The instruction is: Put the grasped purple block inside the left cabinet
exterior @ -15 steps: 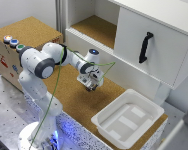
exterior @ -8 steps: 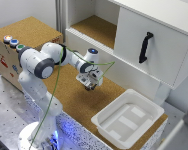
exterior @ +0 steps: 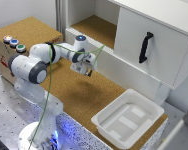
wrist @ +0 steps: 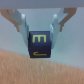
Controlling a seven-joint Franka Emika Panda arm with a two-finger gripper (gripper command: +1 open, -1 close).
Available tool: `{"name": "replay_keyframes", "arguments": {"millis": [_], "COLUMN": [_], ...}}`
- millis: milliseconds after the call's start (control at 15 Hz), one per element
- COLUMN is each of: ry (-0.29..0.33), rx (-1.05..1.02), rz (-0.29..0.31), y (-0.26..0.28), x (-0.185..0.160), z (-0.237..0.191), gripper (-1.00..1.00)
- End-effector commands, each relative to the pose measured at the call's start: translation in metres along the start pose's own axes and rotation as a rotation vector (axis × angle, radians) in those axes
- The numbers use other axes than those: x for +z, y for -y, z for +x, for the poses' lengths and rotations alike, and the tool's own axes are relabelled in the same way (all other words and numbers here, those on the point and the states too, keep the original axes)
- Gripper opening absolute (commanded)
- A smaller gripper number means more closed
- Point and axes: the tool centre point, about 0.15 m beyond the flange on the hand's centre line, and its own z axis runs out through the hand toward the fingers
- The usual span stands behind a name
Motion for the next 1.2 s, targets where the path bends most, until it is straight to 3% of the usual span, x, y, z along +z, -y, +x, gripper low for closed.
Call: {"name": "replay_keyframes", "arguments": {"millis": [0, 200, 333, 400, 600, 867, 1133], "ry": [-0.129, -0.221, -0.279, -0.303, -0.327, -0.33, -0.304], "rx": [-0.058, -0.029, 0.063, 0.122, 0.188, 0.206, 0.187], "rz": [-0.192, -0.242, -0.248, -0.223, -0.199, -0.099, -0.089], "y": [0.017, 0.001, -0.017, -0.029, -0.042, -0.049, -0.041], "x": [-0.044, -0.056, -0.063, -0.066, -0.063, -0.048, -0.035], "z": [0.089, 0.116, 0.128, 0.135, 0.158, 0.197, 0.22], "gripper": [-1.0, -1.0, -1.0, -1.0, -1.0, -1.0, -1.0]}}
